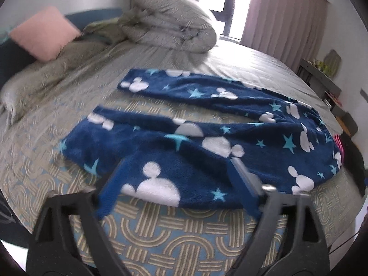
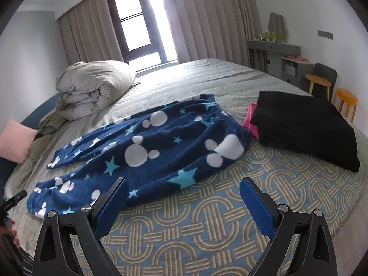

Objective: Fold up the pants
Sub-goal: 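Grasp the navy pants leg cuffs with the left and right grippers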

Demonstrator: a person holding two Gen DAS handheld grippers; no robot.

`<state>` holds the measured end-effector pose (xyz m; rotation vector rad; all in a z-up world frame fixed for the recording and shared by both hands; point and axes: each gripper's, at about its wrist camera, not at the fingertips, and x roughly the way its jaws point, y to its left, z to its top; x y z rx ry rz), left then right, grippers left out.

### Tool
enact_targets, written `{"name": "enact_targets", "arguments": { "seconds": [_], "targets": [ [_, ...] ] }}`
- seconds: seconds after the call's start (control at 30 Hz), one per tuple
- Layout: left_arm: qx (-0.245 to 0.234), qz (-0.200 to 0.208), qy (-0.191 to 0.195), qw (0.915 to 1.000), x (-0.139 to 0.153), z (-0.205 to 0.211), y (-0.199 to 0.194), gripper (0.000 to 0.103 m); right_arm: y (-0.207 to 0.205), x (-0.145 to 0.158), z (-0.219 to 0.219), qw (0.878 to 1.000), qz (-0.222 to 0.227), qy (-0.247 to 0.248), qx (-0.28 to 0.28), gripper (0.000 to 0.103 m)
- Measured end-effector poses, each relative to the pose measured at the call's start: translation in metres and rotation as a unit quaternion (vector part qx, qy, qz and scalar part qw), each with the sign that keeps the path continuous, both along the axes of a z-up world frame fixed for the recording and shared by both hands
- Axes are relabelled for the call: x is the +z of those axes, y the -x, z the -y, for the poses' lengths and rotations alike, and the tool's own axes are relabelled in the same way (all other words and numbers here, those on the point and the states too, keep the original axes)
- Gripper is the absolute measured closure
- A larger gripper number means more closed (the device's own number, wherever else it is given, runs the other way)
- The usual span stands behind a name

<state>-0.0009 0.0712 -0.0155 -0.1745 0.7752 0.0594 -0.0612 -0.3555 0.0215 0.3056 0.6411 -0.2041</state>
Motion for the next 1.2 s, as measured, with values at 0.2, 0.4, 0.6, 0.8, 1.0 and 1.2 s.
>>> {"name": "enact_targets", "arguments": {
  "seconds": [0.2, 0.4, 0.6, 0.8, 1.0, 1.2],
  "targets": [
    [0.051, -0.053, 0.098, 0.9924, -0.029, -0.043, -0.003, 0.036, 0.001, -0.007, 0.011, 1.0, -0.003, -0.015, -0.014, 0.008],
    [0.101, -0.093, 0.162, 0.9772, -0.054, -0.073, 0.0, 0.044, -0.003, -0.013, 0.015, 1.0, -0.009, -0.023, -0.018, 0.008],
    [0.132, -0.112, 0.204, 0.9636, -0.075, -0.094, -0.01, 0.044, -0.006, -0.019, 0.016, 0.999, -0.016, -0.028, -0.021, 0.008],
    [0.166, -0.109, 0.233, 0.952, -0.081, -0.114, -0.029, 0.044, -0.013, -0.027, 0.024, 0.998, -0.032, -0.04, -0.031, 0.008],
    [0.184, -0.106, 0.255, 0.9435, -0.091, -0.125, -0.043, 0.044, -0.036, -0.043, 0.05, 0.992, -0.05, -0.103, -0.047, 0.008],
    [0.188, -0.1, 0.268, 0.9394, -0.094, -0.131, -0.046, 0.044, -0.056, -0.079, 0.097, 0.954, -0.055, -0.273, -0.107, 0.008]
  ]
}}
